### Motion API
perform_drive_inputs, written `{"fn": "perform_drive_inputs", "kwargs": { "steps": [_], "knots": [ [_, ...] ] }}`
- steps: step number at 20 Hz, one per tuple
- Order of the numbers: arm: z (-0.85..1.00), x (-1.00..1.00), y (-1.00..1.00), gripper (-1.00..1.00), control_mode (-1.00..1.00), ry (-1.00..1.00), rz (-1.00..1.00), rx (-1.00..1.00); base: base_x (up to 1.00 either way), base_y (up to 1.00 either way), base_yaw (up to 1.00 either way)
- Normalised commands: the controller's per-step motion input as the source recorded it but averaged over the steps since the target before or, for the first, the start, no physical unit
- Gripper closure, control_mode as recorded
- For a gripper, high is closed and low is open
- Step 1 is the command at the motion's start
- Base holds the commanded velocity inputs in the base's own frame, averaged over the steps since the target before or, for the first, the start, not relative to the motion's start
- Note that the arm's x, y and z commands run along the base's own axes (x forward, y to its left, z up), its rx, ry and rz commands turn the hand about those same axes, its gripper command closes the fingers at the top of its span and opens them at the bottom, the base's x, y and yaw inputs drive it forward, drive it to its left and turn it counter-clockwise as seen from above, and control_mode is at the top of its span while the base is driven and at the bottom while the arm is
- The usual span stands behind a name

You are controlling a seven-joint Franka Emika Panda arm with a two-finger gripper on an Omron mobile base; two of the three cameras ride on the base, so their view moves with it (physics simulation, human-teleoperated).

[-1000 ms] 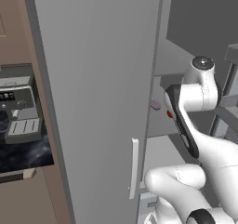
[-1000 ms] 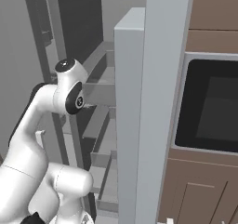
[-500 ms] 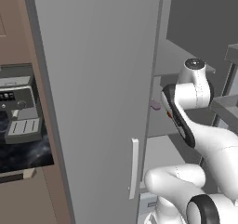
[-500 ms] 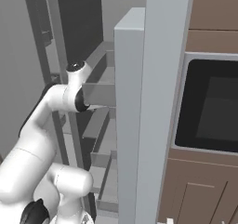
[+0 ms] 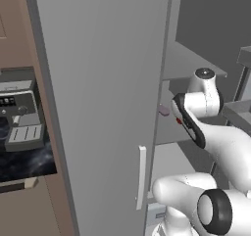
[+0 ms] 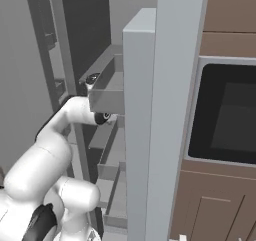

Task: Take the bell pepper, eggplant, and eggplant from the freezer and place them in the bowl on the counter.

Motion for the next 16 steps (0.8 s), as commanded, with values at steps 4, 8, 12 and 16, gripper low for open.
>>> {"fn": "perform_drive_inputs", "kwargs": {
  "steps": [4, 8, 12, 16],
  "knots": [
    [-0.37, 0.36, -0.10, -1.00, -1.00, 0.00, 0.00, 0.08, 0.00, 0.00, 0.00],
    [-0.31, 0.35, -0.10, -1.00, -1.00, 0.00, 0.00, 0.09, 0.00, 0.00, 0.00],
    [-0.22, 0.39, -0.03, -1.00, -1.00, 0.00, 0.00, 0.05, 0.00, 0.00, 0.00],
    [-0.19, 0.34, 0.00, -1.00, -1.00, 0.01, 0.00, 0.00, 0.00, 0.00, 0.00]
  ]
}}
